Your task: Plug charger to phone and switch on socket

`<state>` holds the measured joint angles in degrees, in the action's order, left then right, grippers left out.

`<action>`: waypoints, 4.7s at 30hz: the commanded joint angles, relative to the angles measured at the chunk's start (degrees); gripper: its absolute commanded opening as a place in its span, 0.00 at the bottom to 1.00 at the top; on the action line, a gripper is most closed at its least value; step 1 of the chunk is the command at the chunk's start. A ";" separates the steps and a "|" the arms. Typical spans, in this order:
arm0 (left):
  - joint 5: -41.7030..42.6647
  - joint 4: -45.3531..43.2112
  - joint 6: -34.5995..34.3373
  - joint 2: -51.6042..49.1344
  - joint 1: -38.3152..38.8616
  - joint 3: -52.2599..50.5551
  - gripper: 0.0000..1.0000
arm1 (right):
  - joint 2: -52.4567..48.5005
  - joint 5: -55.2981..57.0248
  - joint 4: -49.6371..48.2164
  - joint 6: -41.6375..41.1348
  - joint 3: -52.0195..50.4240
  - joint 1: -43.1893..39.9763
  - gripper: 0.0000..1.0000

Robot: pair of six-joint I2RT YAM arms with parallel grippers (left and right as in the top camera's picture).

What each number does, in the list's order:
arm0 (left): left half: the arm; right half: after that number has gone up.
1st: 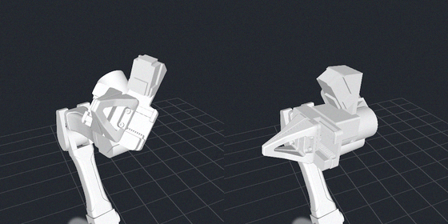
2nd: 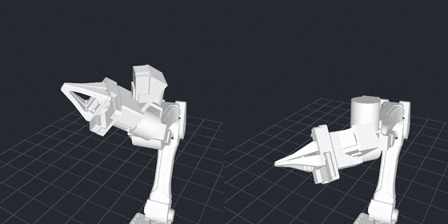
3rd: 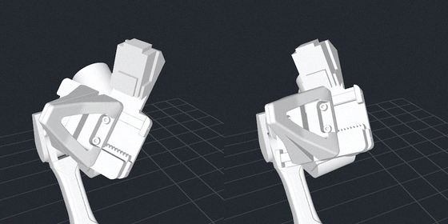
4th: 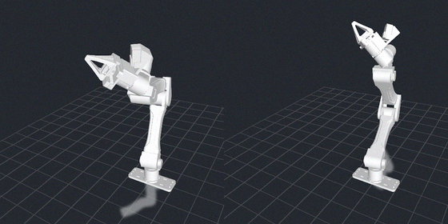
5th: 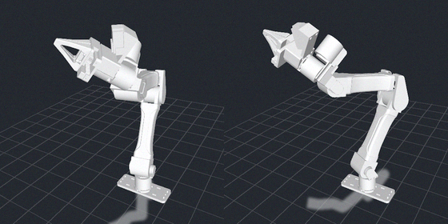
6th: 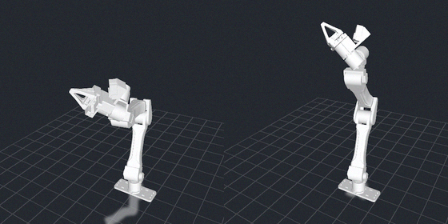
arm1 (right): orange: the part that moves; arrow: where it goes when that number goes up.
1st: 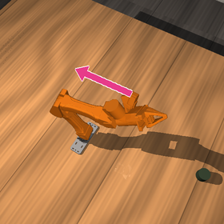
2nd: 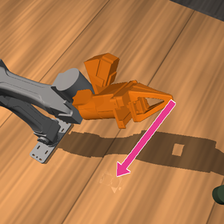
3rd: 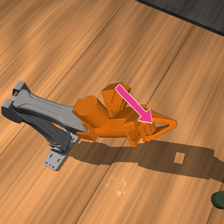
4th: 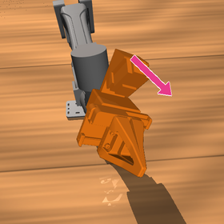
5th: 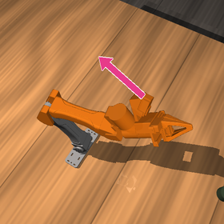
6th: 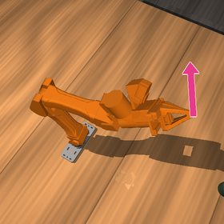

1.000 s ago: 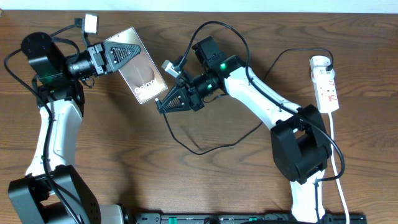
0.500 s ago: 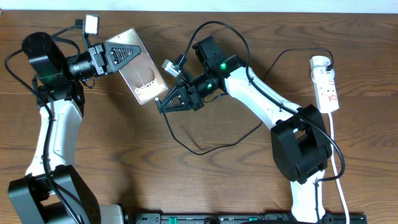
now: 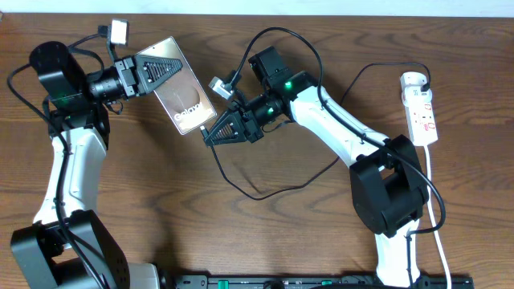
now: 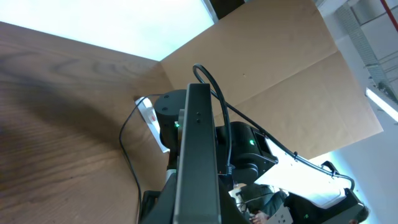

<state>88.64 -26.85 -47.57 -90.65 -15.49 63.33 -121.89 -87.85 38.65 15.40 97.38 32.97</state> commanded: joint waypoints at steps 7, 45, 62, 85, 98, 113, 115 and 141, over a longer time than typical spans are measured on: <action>1.49 -0.22 1.27 0.09 -0.20 0.09 0.07 | 1.57 -1.66 -0.13 -0.37 0.02 1.18 0.01; 1.51 1.27 2.10 0.04 -1.25 -2.03 0.07 | 2.49 3.50 14.45 11.39 0.02 0.50 0.01; 1.51 1.25 2.12 0.04 1.11 -2.03 0.07 | 3.91 4.39 13.42 11.47 0.04 0.46 0.01; 1.51 1.27 2.10 0.04 1.11 -2.03 0.07 | 3.91 5.42 11.69 11.41 0.04 0.02 0.01; 1.51 1.25 2.12 0.04 1.18 -2.03 0.07 | 3.93 5.40 11.67 11.23 0.04 -0.70 0.01; 1.51 1.01 3.43 0.04 3.08 -2.03 0.07 | 3.91 5.38 11.65 10.82 0.04 -0.68 0.01; 1.51 1.01 3.43 0.04 3.08 -2.03 0.07 | 3.91 5.40 11.65 10.82 0.04 -0.68 0.01; 1.51 0.79 5.62 0.04 3.08 -2.03 0.07 | 3.93 1.60 10.82 8.17 0.04 -2.34 0.01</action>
<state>87.96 -25.85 -43.40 -90.76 -12.80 60.88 -119.72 -81.84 49.84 23.90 97.34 31.42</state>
